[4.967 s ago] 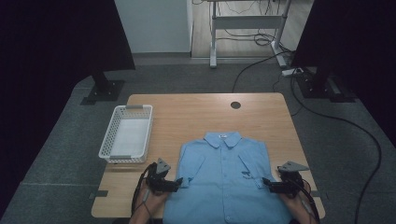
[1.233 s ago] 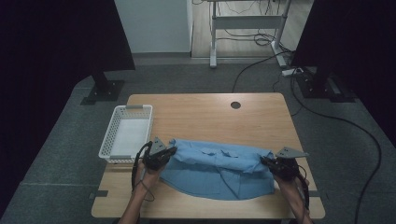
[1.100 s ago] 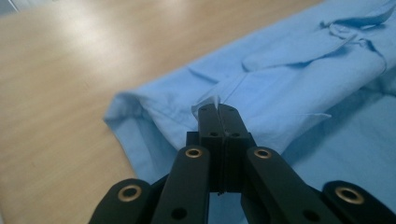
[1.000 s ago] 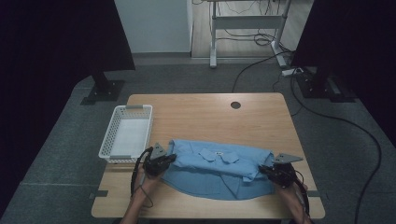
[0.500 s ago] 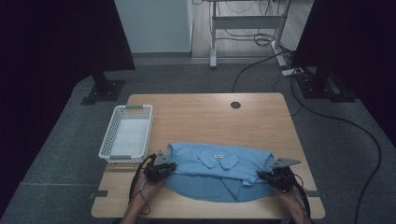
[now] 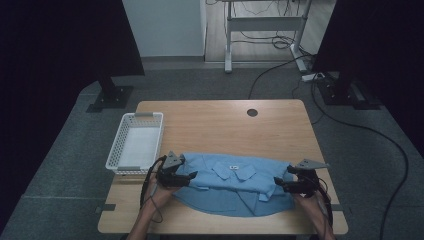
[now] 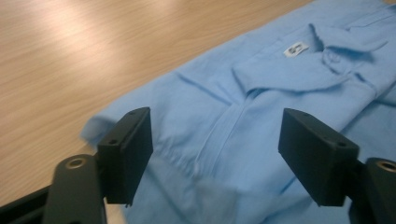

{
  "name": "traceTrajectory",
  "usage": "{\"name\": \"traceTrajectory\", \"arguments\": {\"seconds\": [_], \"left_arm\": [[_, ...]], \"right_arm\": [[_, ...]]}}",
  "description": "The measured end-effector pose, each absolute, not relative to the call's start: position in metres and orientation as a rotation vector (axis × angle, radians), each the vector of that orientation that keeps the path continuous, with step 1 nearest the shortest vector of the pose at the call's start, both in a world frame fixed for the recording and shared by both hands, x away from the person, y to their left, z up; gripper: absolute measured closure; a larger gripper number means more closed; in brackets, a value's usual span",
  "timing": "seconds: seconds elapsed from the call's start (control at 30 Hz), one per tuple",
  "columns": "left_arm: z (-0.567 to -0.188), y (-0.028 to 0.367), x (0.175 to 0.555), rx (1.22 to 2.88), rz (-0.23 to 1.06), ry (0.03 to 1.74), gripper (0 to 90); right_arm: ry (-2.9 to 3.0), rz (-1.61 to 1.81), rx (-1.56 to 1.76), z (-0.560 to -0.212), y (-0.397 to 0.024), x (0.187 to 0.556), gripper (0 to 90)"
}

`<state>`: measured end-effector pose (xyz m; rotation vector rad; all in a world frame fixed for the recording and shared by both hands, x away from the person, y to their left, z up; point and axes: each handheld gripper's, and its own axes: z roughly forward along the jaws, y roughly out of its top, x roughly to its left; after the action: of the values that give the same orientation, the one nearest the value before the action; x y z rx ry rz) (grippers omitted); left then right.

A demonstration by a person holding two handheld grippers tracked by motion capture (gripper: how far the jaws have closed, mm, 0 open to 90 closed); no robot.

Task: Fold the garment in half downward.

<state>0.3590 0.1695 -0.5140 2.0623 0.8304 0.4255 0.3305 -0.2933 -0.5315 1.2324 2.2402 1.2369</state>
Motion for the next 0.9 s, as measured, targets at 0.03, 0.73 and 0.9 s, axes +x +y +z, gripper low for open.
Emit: {"name": "traceTrajectory", "arguments": {"seconds": [0.03, 0.73, 0.9], "left_arm": [[-0.513, 0.166, 0.361, 2.065, 0.422, 0.825, 25.8], [-0.514, 0.089, 0.411, 2.158, 0.285, 0.724, 26.1], [-0.527, 0.081, 0.419, 2.191, 0.261, 0.732, 27.3]], "right_arm": [[2.235, 1.232, 1.231, -0.53, -0.293, 0.332, 21.7], [2.198, 1.115, 1.286, -0.538, -0.293, 0.38, 19.9], [2.212, 1.063, 1.288, -0.548, -0.291, 0.383, 19.1]]}}
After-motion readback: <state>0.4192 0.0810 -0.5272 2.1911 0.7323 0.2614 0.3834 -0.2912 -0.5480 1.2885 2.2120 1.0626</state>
